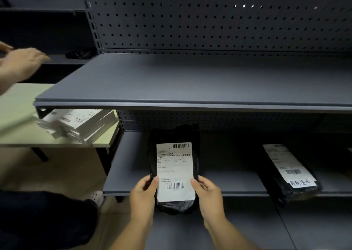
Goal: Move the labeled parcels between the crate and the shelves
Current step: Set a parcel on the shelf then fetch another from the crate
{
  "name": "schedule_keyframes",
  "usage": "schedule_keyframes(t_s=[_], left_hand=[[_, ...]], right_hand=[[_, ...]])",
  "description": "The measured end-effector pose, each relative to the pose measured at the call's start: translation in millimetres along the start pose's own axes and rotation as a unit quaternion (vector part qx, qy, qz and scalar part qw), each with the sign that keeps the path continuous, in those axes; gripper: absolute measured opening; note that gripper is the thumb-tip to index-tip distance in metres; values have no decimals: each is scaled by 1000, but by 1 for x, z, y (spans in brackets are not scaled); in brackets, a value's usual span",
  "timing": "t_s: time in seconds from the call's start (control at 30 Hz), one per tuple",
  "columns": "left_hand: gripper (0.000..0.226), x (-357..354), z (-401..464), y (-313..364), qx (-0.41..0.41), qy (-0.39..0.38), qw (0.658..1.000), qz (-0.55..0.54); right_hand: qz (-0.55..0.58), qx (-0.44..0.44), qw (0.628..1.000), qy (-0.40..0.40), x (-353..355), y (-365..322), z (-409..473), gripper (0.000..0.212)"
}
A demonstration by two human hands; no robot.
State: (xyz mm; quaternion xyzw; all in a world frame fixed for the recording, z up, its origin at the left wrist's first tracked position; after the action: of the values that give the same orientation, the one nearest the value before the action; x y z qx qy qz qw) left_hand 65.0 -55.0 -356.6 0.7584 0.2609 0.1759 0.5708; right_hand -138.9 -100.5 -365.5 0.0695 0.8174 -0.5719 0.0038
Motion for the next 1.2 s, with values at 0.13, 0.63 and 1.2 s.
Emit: schedule_keyframes(t_s=[0.13,0.63,1.2], left_hand=[[12,0,-3,0,0,-9,1000,-6],[28,-18,46,-13,57,-18,994,88],[29,-27,88,-31,94,-10,985,143]], right_hand=[[11,5,1000,3,0,4,-3,32],[-70,-34,997,27,-9,9,49,33],[-145,-83,985,43,-22,29,93,30]])
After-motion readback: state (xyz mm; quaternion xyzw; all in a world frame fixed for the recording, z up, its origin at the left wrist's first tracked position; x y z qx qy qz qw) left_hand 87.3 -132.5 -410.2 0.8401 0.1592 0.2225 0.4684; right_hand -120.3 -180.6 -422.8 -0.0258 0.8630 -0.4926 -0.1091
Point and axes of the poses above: each hand's wrist, its own z-axis towards the middle knuckle, its own x-axis out of the back of the hand, y = z × x, the point moved 8 cm from there along z, towards the middle knuckle, and after that the axes turned 3 degrees about z, right-handed, at the moved point
